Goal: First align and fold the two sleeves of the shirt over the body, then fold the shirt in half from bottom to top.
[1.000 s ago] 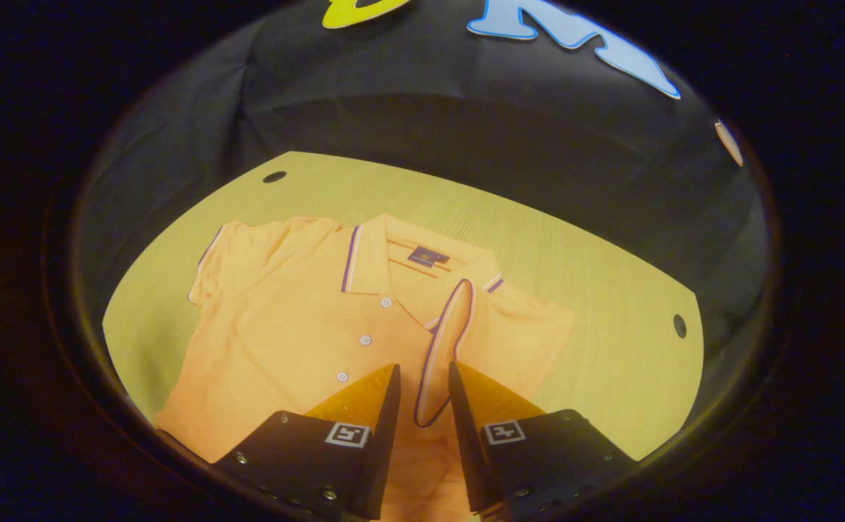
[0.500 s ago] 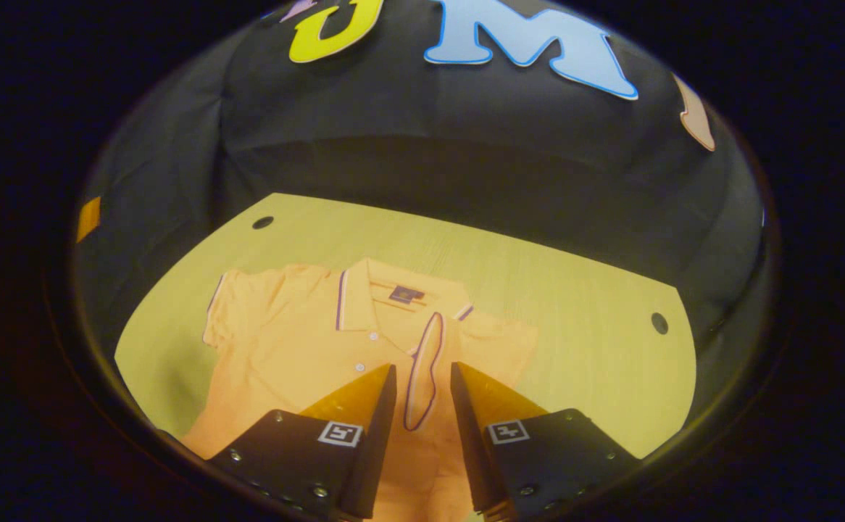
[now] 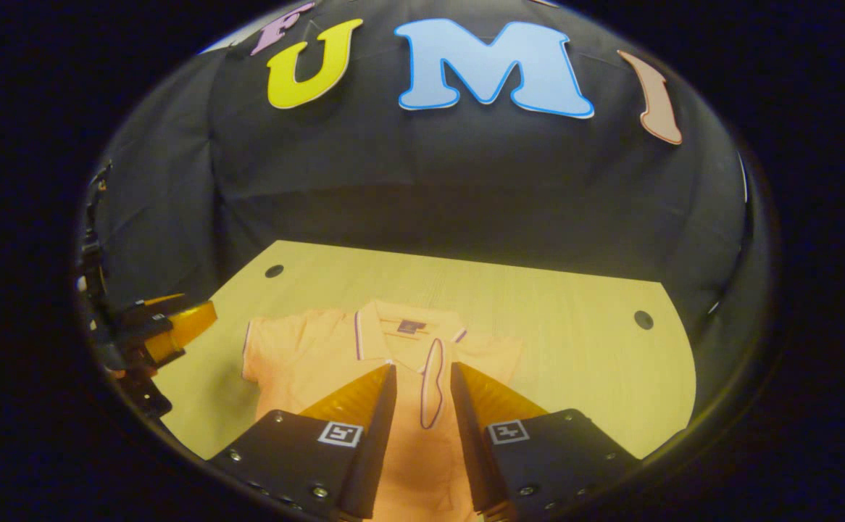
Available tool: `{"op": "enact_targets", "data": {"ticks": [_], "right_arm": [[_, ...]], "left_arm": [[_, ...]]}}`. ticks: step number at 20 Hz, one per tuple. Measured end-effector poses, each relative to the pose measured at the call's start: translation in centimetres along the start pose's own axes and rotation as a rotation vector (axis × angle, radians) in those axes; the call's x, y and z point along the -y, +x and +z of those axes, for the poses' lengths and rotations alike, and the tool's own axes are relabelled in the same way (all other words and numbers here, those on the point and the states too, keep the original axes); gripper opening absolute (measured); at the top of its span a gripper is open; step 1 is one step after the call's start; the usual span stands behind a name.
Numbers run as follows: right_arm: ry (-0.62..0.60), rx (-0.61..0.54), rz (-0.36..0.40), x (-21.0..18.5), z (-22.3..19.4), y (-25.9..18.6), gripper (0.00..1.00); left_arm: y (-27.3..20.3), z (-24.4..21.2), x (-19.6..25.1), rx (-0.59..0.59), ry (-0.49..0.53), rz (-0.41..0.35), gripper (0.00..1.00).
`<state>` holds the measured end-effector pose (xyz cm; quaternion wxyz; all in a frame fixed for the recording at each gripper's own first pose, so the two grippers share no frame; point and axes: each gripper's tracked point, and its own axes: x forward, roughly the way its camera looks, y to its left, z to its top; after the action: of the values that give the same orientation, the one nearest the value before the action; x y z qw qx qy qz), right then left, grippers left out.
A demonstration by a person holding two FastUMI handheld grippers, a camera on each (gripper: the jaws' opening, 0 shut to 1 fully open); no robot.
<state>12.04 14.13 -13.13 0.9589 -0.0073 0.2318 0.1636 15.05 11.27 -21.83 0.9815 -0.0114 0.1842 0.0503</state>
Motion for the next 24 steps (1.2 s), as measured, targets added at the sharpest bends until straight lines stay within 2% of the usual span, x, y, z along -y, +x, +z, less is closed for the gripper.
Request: {"op": "enact_targets", "data": {"ticks": [3, 4, 7, 13, 16, 21, 24], "right_arm": [[0.039, 0.018, -0.017, 0.5, 0.6, -1.5, 0.48], [0.045, 0.02, -0.025, 0.8, 0.7, -2.0, 0.48], [0.064, 0.024, -0.059, 1.7, 0.0, -3.2, 0.48], [0.132, 0.01, -0.115, 2.7, -1.4, -3.9, 0.48], [0.144, 0.009, -0.125, 3.1, -2.0, -4.5, 0.48], [0.159, 0.013, -0.141, 3.4, -2.0, -4.3, 0.48], [0.161, 0.01, -0.144, 3.5, -2.2, -4.2, 0.48]], "left_arm": [[3.1, -2.9, -0.5, -0.067, 0.027, -0.005, 0.97], [3.8, -4.1, -0.5, -0.097, 0.037, -0.012, 0.94], [6.1, -7.0, -1.4, -0.178, 0.059, -0.002, 0.96], [7.9, -11.0, -2.0, -0.282, 0.027, 0.001, 0.96], [8.3, -12.6, -1.8, -0.312, 0.013, 0.018, 0.95], [8.8, -12.7, -1.4, -0.29, -0.023, 0.018, 0.95], [9.2, -12.5, 0.0, -0.294, 0.004, -0.02, 0.63]]}}
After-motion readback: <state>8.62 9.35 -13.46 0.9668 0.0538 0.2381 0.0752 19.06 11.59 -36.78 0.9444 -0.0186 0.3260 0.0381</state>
